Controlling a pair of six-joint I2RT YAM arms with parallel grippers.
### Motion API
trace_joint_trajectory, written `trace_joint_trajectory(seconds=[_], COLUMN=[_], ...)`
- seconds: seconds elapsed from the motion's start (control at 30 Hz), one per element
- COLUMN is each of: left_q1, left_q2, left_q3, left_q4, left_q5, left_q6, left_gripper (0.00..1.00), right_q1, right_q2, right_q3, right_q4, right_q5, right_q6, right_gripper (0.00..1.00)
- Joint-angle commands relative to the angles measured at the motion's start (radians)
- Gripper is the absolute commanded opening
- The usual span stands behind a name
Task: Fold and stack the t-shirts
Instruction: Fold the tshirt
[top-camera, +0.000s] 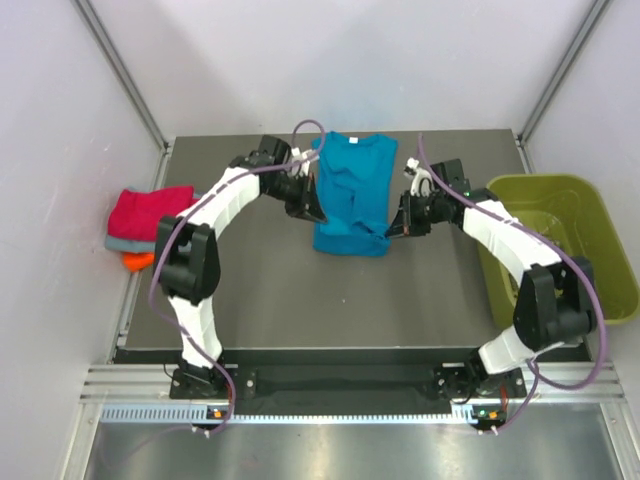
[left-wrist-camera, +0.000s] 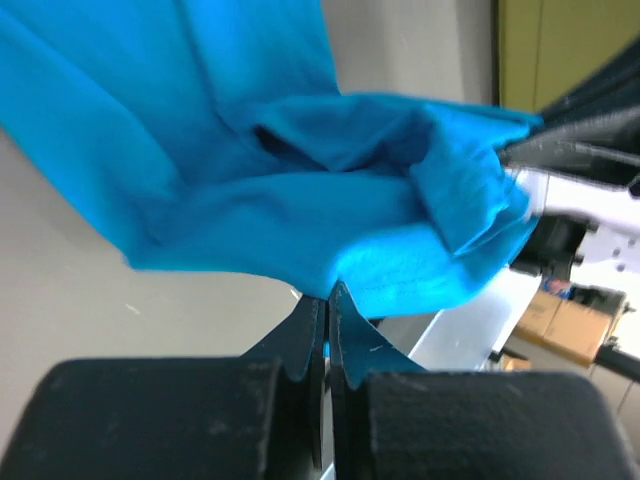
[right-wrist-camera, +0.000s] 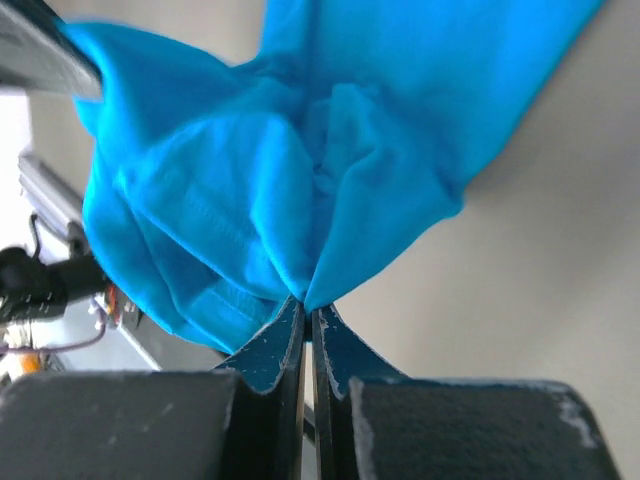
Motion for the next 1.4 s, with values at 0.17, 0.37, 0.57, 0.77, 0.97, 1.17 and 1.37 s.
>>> trace_joint_trajectory(seconds=[0.17, 0.37, 0.57, 0.77, 0.97, 1.17, 1.37], left_q1=[0.047, 0.064, 0.101, 0.124, 0.124, 0.138, 0.181], left_q2=[0.268, 0.405, 0.492, 0.584, 0.644, 0.542, 0.327], left_q3=[0.433, 0.552, 0.662, 0.754, 0.768, 0.801, 0.535], left_q4=[-0.135, -0.077, 0.02, 0.072, 0.153, 0.131, -0.069], left_q5=[0.052, 0.048, 0.0, 0.002, 0.029, -0.03, -0.002], left_q6=[0.057, 0.014, -0.033, -0.055, -0.084, -0.023, 0.06], left_gripper=[0.0, 0.0, 0.0, 0.0, 0.25, 0.56, 0.59], right_q1=[-0.047, -0.058, -0.069, -0.084, -0.084, -0.084, -0.086], right_q2=[0.162, 0.389, 0.508, 0.564, 0.627, 0.57, 0.444], right_q3=[0.242, 0.437, 0.537, 0.571, 0.623, 0.657, 0.524], right_q4=[0.078, 0.104, 0.103, 0.121, 0.143, 0.136, 0.055], right_q5=[0.014, -0.006, -0.006, 0.011, 0.039, 0.096, 0.091], right_q6=[-0.039, -0.028, -0.019, -0.023, -0.041, -0.091, -0.082], right_gripper=[0.0, 0.0, 0.0, 0.0, 0.02, 0.49, 0.53])
